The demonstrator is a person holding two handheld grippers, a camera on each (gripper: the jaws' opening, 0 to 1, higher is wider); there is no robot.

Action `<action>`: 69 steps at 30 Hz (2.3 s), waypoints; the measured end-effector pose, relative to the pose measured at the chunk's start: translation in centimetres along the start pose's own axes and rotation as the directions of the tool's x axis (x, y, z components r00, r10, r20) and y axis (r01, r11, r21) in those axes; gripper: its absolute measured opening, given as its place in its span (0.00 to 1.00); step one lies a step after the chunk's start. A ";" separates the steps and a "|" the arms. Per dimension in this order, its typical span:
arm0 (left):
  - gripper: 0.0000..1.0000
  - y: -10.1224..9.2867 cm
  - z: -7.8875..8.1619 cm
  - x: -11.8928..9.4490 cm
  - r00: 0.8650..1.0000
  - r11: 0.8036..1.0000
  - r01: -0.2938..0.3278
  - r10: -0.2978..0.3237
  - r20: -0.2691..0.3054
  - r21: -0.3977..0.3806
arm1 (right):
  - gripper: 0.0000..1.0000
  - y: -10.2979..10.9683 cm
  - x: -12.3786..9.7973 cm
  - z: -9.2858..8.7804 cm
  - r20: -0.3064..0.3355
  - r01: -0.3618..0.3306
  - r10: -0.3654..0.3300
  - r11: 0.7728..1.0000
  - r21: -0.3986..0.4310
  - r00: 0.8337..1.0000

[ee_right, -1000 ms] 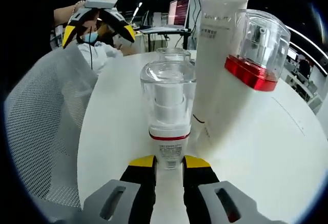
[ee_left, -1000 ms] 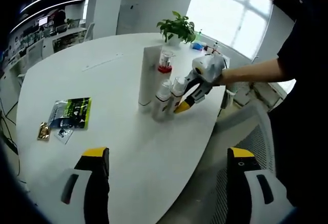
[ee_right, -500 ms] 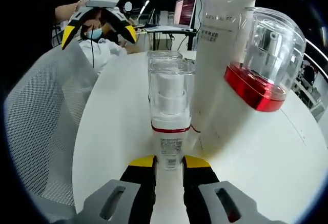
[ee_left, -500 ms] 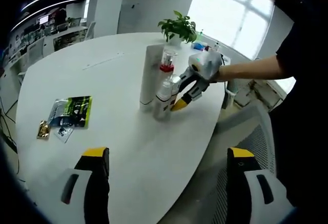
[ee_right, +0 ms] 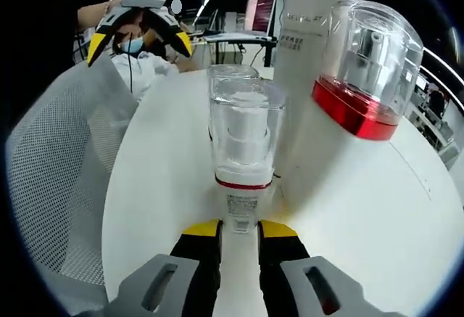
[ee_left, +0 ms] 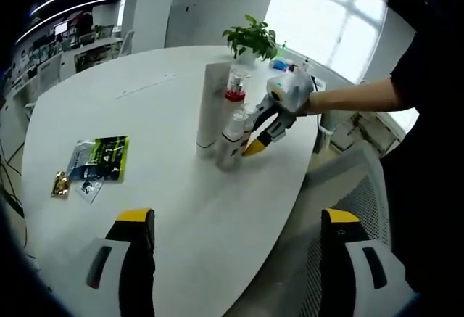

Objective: Arrange the skincare products in the storage area until every visible bottle or jar stands upright without overlapping.

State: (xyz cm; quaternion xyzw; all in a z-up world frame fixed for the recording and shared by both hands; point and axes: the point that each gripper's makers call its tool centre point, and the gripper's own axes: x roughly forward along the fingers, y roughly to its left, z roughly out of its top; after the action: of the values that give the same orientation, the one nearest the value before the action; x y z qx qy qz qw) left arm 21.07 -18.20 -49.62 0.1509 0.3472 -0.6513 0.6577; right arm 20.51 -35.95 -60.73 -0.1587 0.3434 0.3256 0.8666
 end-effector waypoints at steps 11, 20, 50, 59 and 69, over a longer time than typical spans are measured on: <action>0.91 0.0 -0.1 0.0 1.000 1.000 -0.003 0.003 -0.002 -0.004 | 0.12 0.0 0.5 0.5 0.023 -0.003 0.003 1.000 0.007 1.000; 0.91 0.0 -0.2 0.1 1.000 1.000 -0.003 0.003 -0.006 -0.005 | 0.12 0.2 0.4 0.4 0.013 -0.070 0.070 0.996 -0.053 0.997; 0.90 0.0 0.1 -0.1 1.000 1.000 -0.012 0.012 -0.001 0.010 | 0.21 1.7 -1.5 0.0 -0.003 -0.090 0.090 0.995 0.044 0.996; 0.95 0.2 0.0 -0.8 0.999 0.999 -0.046 0.046 0.018 -0.008 | 0.39 2.8 -3.3 0.0 0.043 -0.043 0.036 0.984 0.172 0.998; 0.96 0.9 -0.9 -2.6 0.994 0.994 -0.094 0.097 0.050 -0.059 | 0.74 3.5 -4.5 -1.2 0.024 0.059 -0.068 0.962 0.267 0.997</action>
State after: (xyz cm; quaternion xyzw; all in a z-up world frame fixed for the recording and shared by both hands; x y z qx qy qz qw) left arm 21.94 -15.59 -48.83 0.1316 0.3401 -0.6127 0.7011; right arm 15.02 -36.04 -58.62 -0.0467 0.3643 0.2511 0.8955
